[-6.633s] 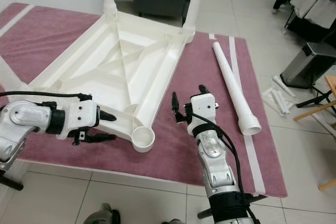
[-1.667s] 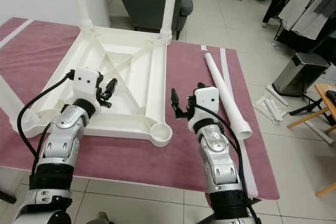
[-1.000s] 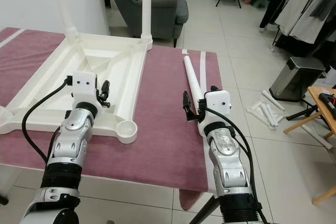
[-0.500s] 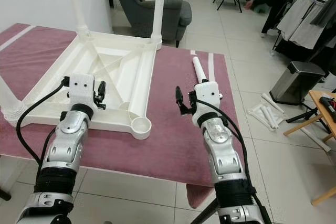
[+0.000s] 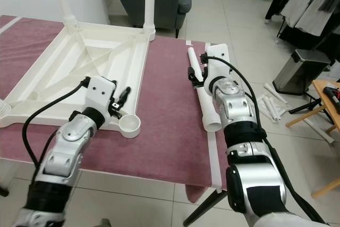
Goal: Building children table
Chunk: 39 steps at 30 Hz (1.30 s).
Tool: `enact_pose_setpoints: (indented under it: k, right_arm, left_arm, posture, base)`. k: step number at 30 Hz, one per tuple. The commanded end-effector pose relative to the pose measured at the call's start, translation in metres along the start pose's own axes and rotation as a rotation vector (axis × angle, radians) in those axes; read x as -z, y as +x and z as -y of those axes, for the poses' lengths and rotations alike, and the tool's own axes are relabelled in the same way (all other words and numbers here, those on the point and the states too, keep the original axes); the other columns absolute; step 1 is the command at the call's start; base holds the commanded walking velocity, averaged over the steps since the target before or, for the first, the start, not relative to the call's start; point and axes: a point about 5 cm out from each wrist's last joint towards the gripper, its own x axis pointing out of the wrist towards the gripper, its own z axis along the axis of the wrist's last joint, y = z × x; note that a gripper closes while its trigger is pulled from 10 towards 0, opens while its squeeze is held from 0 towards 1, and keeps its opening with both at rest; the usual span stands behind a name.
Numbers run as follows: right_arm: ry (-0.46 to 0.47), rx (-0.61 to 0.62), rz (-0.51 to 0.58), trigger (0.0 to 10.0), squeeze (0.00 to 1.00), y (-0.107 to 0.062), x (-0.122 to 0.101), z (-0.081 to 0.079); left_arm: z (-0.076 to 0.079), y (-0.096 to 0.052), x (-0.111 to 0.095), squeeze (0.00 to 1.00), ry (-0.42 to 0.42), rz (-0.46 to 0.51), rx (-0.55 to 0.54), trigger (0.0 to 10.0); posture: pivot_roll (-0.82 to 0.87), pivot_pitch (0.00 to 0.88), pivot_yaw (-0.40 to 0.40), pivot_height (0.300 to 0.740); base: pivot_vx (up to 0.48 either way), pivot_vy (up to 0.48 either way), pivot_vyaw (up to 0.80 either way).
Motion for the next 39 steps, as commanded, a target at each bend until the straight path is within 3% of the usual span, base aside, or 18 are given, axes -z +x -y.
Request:
enact_pose_setpoints:
  k: [1,6,9,16,22,26,27,29,30,31,32,39]
  right_arm:
    - [0.069,-0.012,-0.124,10.0,0.00,0.005,0.011,0.004]
    - [0.047,-0.002,-0.220,10.0,0.00,0.008,0.017,0.008]
    - [0.016,-0.001,-0.271,10.0,0.00,0.008,0.022,0.012]
    - [0.029,-0.030,-0.339,10.0,0.00,0.008,0.032,0.010]
    - [0.086,-0.133,-0.388,10.0,0.00,0.008,0.042,-0.007]
    - [0.076,-0.164,-0.404,10.0,0.00,0.008,0.045,-0.013]
    - [0.075,-0.165,-0.415,8.5,0.00,0.007,0.048,-0.014]
    - [0.076,-0.165,-0.423,8.5,0.00,0.007,0.051,-0.014]
    - [0.084,-0.155,-0.428,1.3,0.00,0.006,0.053,-0.014]
    - [0.084,-0.155,-0.428,1.3,0.00,0.006,0.053,-0.014]
    - [0.092,-0.145,-0.433,0.0,0.00,0.006,0.054,-0.013]
    - [0.148,-0.126,-0.441,0.0,0.00,0.005,0.057,-0.010]
  left_arm:
    - [0.014,-0.010,-0.018,0.00,0.016,0.030,0.198,10.0]
    - [0.016,-0.020,-0.044,0.00,0.047,0.085,0.315,10.0]
    - [0.016,-0.022,-0.057,0.00,0.062,0.116,0.323,10.0]
    - [0.020,-0.032,-0.063,0.00,0.056,0.091,0.349,10.0]
    - [0.019,-0.039,-0.065,0.00,0.054,0.055,0.347,10.0]
    - [0.019,-0.040,-0.065,0.00,0.055,0.048,0.337,10.0]
    - [0.019,-0.040,-0.065,0.00,0.055,0.045,0.331,10.0]
    - [0.019,-0.040,-0.065,0.00,0.055,0.043,0.328,10.0]
    - [0.019,-0.041,-0.065,0.00,0.054,0.042,0.325,10.0]
    - [0.019,-0.041,-0.065,0.00,0.054,0.042,0.325,10.0]
    - [0.018,-0.041,-0.066,0.00,0.052,0.039,0.322,10.0]
    - [0.018,-0.039,-0.065,0.00,0.046,0.028,0.319,10.0]
  posture:
    - [0.13,0.032,-0.046,0.740]
    - [0.14,0.069,-0.058,0.740]
    - [0.14,0.086,-0.064,0.740]
    - [0.16,0.134,-0.074,0.740]
    - [0.18,0.146,-0.080,0.740]
    - [0.19,0.146,-0.083,0.740]
    - [0.19,0.145,-0.088,0.740]
    - [0.19,0.145,-0.088,0.740]
    - [0.20,0.140,-0.090,0.740]
    - [0.20,0.140,-0.090,0.740]
    - [0.20,0.140,-0.090,0.740]
    - [0.18,0.122,-0.082,0.740]
  base:
    - [0.000,0.000,0.00]
    - [0.000,0.000,0.00]
    - [0.000,0.000,0.00]
    - [0.000,0.000,0.00]
    - [0.000,0.000,0.00]
    - [0.000,0.000,0.00]
    - [0.000,0.000,0.00]
    - [0.000,0.000,0.00]
    - [0.000,0.000,0.00]
    - [0.000,0.000,0.00]
    - [0.000,0.000,0.00]
    - [0.000,0.000,0.00]
